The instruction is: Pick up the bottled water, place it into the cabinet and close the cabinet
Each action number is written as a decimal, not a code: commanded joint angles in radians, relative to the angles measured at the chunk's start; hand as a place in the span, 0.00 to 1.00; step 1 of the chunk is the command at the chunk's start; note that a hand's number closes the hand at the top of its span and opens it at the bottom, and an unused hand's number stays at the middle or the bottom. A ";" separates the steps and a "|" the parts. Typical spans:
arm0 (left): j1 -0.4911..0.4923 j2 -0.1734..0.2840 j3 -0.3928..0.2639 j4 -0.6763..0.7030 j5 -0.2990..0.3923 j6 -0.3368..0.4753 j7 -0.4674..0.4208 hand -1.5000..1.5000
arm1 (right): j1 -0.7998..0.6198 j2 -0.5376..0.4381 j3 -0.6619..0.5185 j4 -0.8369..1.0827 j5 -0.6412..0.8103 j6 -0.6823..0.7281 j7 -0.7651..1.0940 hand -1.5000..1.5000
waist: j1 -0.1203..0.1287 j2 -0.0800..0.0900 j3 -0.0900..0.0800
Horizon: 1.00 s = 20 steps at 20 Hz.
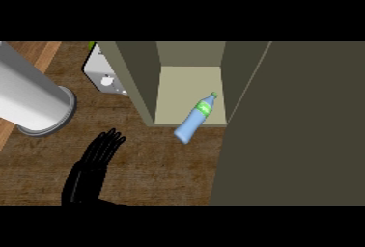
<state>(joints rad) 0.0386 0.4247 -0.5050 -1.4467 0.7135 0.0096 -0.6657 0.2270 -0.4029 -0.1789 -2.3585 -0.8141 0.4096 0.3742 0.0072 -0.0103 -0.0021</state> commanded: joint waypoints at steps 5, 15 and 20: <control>0.147 0.169 0.124 -0.094 0.005 0.006 -0.037 0.00 | -0.008 0.023 0.231 -0.275 0.149 -0.145 0.103 1.00 | -0.003 -0.002 -0.002; 0.288 0.291 0.163 -0.254 0.009 -0.048 -0.055 0.00 | -0.281 0.047 0.539 -0.180 0.274 -0.312 0.140 1.00 | 0.013 -0.015 -0.004; 0.305 0.329 0.202 -0.287 0.045 -0.063 -0.025 0.00 | -0.473 0.113 0.700 -0.063 0.360 -0.426 0.152 1.00 | 0.017 -0.014 -0.005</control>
<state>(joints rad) 0.3041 0.7189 -0.3286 -1.6994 0.7399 -0.0390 -0.6971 -0.1572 -0.3199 0.4152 -2.3206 -0.6920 0.0810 0.4883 0.0192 -0.0197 -0.0056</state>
